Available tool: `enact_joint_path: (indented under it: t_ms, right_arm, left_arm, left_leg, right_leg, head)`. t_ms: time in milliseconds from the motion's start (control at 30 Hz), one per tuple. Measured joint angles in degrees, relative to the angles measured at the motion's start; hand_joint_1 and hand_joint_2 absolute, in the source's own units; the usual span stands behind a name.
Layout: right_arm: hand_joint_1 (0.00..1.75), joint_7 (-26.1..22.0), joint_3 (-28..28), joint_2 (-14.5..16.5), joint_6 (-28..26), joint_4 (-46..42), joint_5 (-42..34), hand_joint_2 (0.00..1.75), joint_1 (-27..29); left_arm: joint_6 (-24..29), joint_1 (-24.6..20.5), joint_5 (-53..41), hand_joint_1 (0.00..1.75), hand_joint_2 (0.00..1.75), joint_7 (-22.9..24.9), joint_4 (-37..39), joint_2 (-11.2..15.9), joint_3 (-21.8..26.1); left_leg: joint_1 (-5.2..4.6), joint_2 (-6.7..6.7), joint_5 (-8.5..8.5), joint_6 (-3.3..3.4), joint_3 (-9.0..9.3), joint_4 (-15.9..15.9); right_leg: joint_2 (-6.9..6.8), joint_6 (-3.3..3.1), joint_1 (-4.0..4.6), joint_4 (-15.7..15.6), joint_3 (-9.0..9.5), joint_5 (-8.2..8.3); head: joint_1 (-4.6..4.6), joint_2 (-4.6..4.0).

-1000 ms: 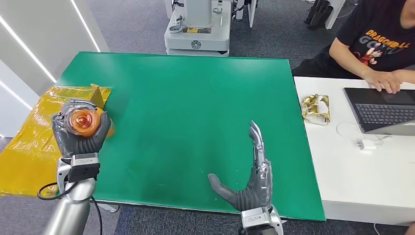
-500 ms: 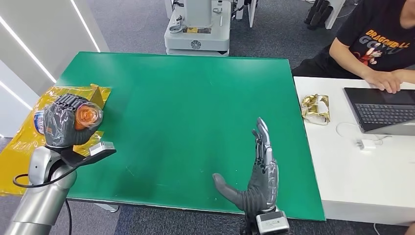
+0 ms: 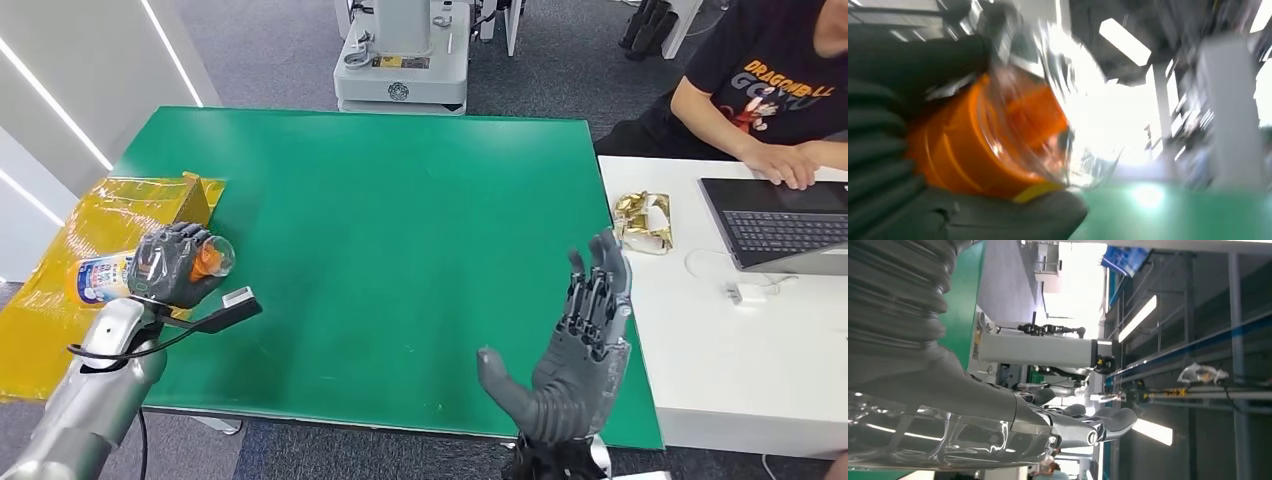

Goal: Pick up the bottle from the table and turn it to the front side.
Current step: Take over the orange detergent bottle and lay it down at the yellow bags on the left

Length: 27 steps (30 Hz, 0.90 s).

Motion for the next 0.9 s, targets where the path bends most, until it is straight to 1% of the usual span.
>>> enact_joint_path:
  t_ms: [67, 167, 300, 433, 567, 733, 900]
  right_arm:
    - [0.0, 0.7, 0.2, -0.2, -1.2, -0.9, -1.3, 1.75, -0.5]
    - [0.0, 1.4, 0.5, -0.3, -2.4, -1.4, -2.4, 1.75, -1.4]
    - [0.0, 1.8, 0.9, -0.3, -2.8, -1.4, -3.9, 1.75, -2.3]
    - [0.0, 2.3, 1.0, -0.3, -2.7, -1.2, -4.9, 1.75, -3.4]
    - [0.0, 2.6, 1.0, -0.3, -2.5, -1.0, -5.4, 1.75, -4.1]
    - [0.0, 2.7, 1.0, -0.3, -1.8, -0.6, -5.5, 1.75, -4.3]
    - [0.0, 2.6, 1.0, -0.3, -2.0, -0.3, -5.2, 1.75, -4.4]
  left_arm:
    - [-1.5, -0.9, -2.2, 1.75, 1.75, 1.0, 2.7, 0.3, -1.1]
    - [-3.7, -2.9, -3.0, 1.75, 1.75, 1.9, 7.3, 0.4, -2.3]
    - [-4.4, -5.1, -2.7, 1.75, 1.75, 1.7, 12.9, -0.1, -3.2]
    - [-3.6, -5.9, -3.2, 1.75, 1.75, 0.9, 17.6, -0.8, -4.2]
    - [-2.2, -6.1, -5.6, 1.75, 1.75, 0.6, 20.6, -1.2, -5.5]
    - [0.0, -6.5, -8.2, 1.75, 1.75, 0.3, 23.2, -1.5, -7.1]
    - [2.0, -7.0, -9.4, 1.75, 1.75, 0.9, 24.6, -1.8, -7.7]
  left_leg:
    - [0.0, 0.02, 0.01, 0.0, 0.0, 0.0]
    - [0.01, 0.01, 0.01, -0.01, 0.0, 0.0]
    - [0.0, 0.02, 0.02, -0.02, 0.0, 0.0]
    - [0.0, 0.02, 0.01, -0.02, 0.0, 0.0]
    - [-0.01, 0.01, 0.01, -0.02, 0.0, 0.0]
    - [0.0, 0.0, 0.02, -0.02, 0.01, 0.0]
    - [0.0, -0.03, 0.05, -0.07, 0.01, 0.0]
  right_leg:
    - [0.02, -0.01, 0.0, 0.0, -0.02, 0.01]
    - [0.01, -0.02, 0.0, 0.0, -0.01, 0.01]
    - [0.01, -0.02, 0.0, 0.0, 0.0, 0.02]
    - [0.02, -0.02, 0.0, 0.0, -0.01, 0.02]
    - [0.01, -0.02, 0.0, 0.0, -0.01, 0.01]
    - [-0.01, -0.02, 0.0, 0.0, 0.0, 0.01]
    - [-0.02, -0.02, 0.0, 0.0, 0.02, 0.02]
  head:
    - [0.0, 0.0]
    - [0.0, 0.0]
    - [0.01, 0.0]
    - [0.01, 0.0]
    - [0.01, 0.0]
    - [0.01, 0.0]
    - [0.01, 0.0]
